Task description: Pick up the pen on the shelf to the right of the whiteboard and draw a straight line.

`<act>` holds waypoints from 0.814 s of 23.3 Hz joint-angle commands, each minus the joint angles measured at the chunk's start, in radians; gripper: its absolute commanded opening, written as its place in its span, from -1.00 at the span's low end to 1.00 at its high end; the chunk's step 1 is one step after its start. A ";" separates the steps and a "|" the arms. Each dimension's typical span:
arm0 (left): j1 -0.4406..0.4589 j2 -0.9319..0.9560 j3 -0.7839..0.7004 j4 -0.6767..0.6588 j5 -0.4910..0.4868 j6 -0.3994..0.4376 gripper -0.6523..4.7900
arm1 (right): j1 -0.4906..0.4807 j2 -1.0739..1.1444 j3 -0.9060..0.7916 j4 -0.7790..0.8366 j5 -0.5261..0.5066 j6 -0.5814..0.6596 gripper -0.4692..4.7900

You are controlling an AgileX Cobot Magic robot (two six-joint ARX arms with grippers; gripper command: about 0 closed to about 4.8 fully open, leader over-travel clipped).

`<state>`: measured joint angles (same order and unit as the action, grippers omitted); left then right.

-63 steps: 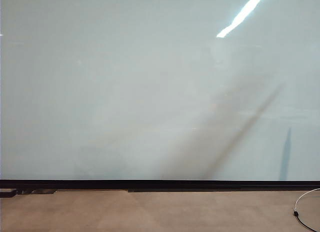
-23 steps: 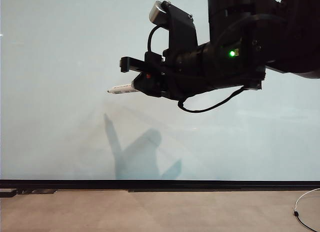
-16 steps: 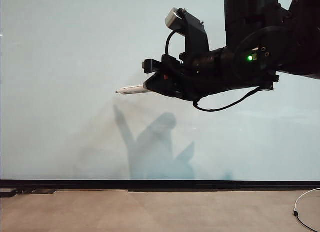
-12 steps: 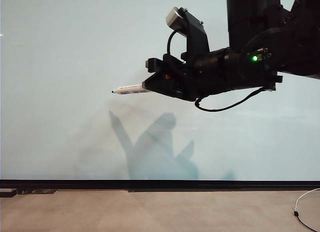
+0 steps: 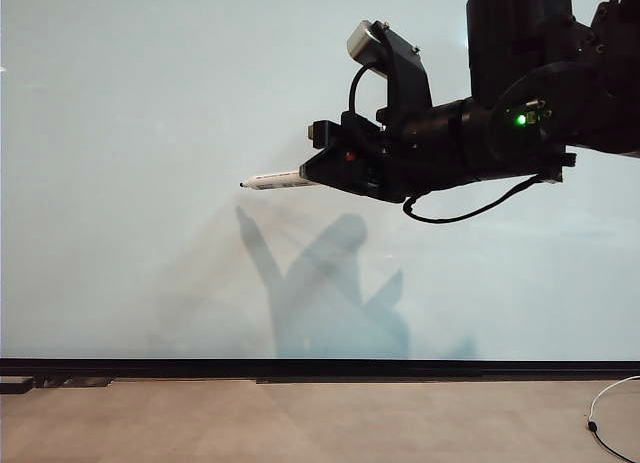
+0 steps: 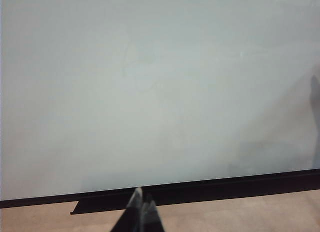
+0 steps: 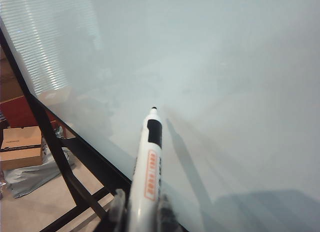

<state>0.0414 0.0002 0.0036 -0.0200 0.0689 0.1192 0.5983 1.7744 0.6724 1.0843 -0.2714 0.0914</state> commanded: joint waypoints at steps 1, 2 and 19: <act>0.000 0.000 0.003 0.006 0.002 0.002 -0.78 | -0.001 -0.002 0.011 0.019 -0.022 -0.013 -0.84; 0.000 0.000 0.003 0.006 0.002 0.002 -0.78 | -0.001 0.002 0.014 0.020 -0.021 -0.014 -0.84; 0.000 0.000 0.003 0.006 0.002 0.002 -0.78 | -0.050 0.035 0.039 0.012 -0.019 -0.010 -0.84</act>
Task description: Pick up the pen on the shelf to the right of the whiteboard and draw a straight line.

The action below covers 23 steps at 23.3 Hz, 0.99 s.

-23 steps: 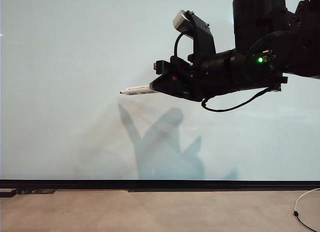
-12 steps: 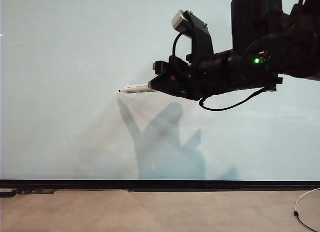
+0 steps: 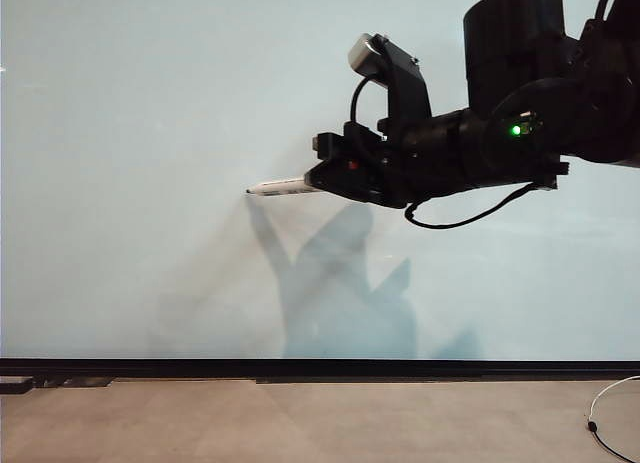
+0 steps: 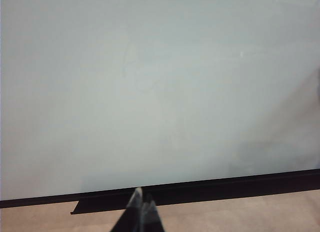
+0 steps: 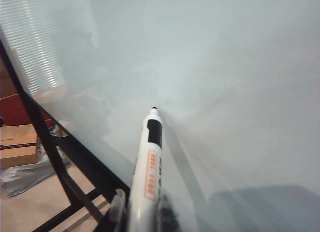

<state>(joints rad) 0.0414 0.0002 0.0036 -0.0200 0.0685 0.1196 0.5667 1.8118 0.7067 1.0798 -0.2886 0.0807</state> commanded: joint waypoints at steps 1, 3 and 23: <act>0.000 0.000 0.003 0.006 0.003 0.002 -0.78 | -0.026 -0.002 0.004 0.016 -0.003 0.002 -0.84; 0.000 0.000 0.003 0.006 0.003 0.002 -0.78 | -0.035 -0.002 0.004 0.016 -0.003 0.001 -0.84; 0.000 0.000 0.003 0.006 0.003 0.002 -0.78 | -0.089 -0.005 0.001 0.020 -0.021 -0.006 -0.84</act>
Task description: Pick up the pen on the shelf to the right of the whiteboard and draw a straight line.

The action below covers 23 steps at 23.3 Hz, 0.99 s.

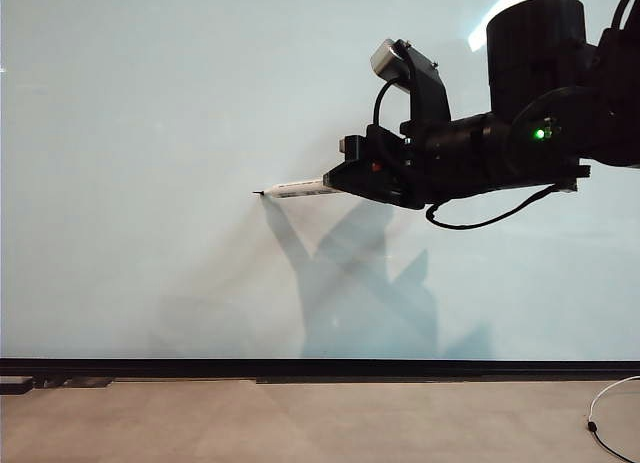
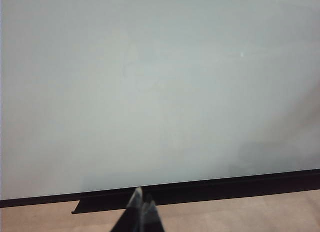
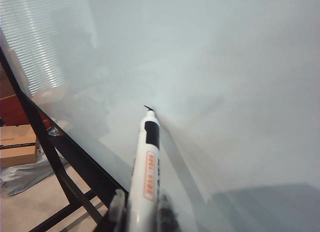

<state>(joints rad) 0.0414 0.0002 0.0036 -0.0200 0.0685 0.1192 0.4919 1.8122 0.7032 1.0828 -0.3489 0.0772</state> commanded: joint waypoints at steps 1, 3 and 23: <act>0.000 0.000 0.003 0.006 0.003 0.002 -0.78 | -0.016 -0.006 0.004 0.014 0.038 -0.003 -0.84; 0.000 0.000 0.003 0.006 0.003 0.002 -0.78 | -0.024 -0.007 0.002 0.014 0.032 -0.003 -0.84; 0.000 0.000 0.003 0.006 0.003 0.002 -0.78 | -0.142 -0.106 -0.108 0.039 0.007 -0.009 -0.84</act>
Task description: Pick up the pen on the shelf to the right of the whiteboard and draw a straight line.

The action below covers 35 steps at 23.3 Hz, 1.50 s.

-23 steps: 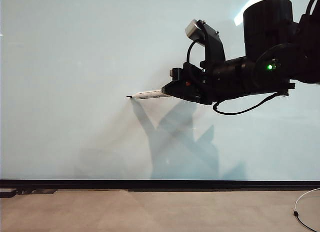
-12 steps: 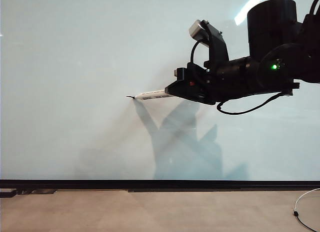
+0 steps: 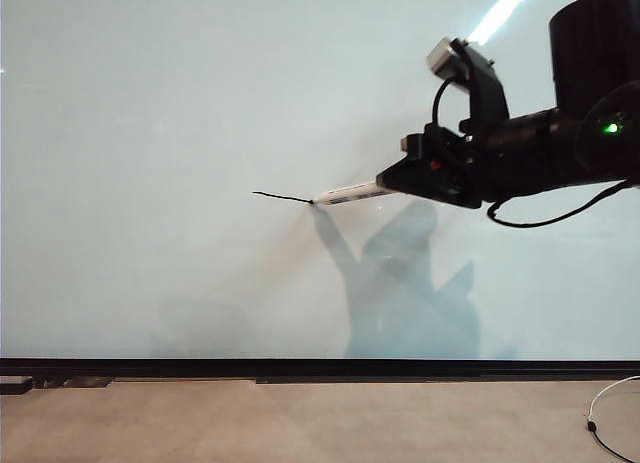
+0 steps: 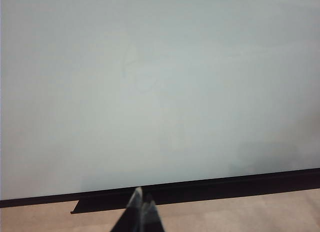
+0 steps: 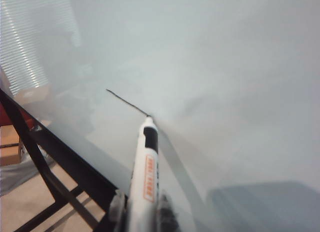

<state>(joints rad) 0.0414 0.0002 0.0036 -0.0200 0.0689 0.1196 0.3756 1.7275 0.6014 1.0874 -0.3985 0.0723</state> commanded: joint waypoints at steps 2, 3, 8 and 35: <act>0.000 0.000 0.003 0.006 0.002 0.002 -0.78 | -0.042 -0.032 -0.016 0.036 0.055 -0.006 -0.84; 0.000 0.000 0.003 0.006 0.002 0.002 -0.78 | -0.057 -0.047 -0.031 0.036 0.056 -0.010 -0.84; 0.000 0.000 0.003 0.006 0.002 0.002 -0.78 | -0.111 -0.114 -0.092 0.032 0.055 -0.024 -0.84; 0.000 0.000 0.003 0.006 0.002 0.002 -0.78 | -0.152 -0.385 -0.288 -0.062 0.074 -0.037 -0.84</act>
<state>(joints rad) 0.0414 0.0002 0.0036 -0.0204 0.0692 0.1196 0.2253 1.3701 0.3195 1.0473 -0.3710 0.0502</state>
